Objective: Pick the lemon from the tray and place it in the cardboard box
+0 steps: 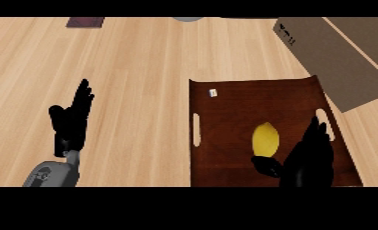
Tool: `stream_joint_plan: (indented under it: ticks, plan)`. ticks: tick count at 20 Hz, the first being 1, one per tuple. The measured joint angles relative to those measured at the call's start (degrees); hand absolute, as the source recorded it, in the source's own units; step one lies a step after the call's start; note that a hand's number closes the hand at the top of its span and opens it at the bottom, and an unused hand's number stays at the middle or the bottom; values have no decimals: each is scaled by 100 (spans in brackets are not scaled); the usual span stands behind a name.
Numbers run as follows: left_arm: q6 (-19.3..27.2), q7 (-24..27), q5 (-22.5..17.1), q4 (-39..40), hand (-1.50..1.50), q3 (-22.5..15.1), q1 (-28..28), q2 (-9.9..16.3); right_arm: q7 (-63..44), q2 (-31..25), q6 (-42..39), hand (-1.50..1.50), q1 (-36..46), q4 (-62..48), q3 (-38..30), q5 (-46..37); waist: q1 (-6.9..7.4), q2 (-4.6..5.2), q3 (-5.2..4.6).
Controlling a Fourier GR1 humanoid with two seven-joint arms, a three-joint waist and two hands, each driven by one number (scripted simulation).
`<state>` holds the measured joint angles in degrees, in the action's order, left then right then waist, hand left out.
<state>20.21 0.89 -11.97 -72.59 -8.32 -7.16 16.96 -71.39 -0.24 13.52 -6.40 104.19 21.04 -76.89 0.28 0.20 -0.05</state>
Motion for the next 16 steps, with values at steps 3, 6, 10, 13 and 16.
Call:
stream_joint_plan:
  ticks: [3, 6, 10, 13, 16]
  plan:
    - [-63, 65, -5, 15, 0, 30, 51, 8, 3, -1, -1, -150, 117, -135, -108, 82, 4, -5, 2]
    - [-63, -106, -1, -100, 0, 48, -1, 54, 21, -2, 85, -150, 186, -350, -104, 137, 12, -11, 4]
    - [-48, -10, 41, -41, 0, 66, 42, -12, 33, -3, 175, -150, 274, -552, -163, 194, 3, -11, 4]
    - [-98, -31, 32, -89, 0, 93, 78, 9, 36, -4, 239, -150, 391, -719, -210, 239, 9, -14, 5]
    - [-119, 62, 73, -21, 0, 72, 106, -79, 69, 2, 346, 150, 628, -1026, -191, 304, 13, -19, 1]
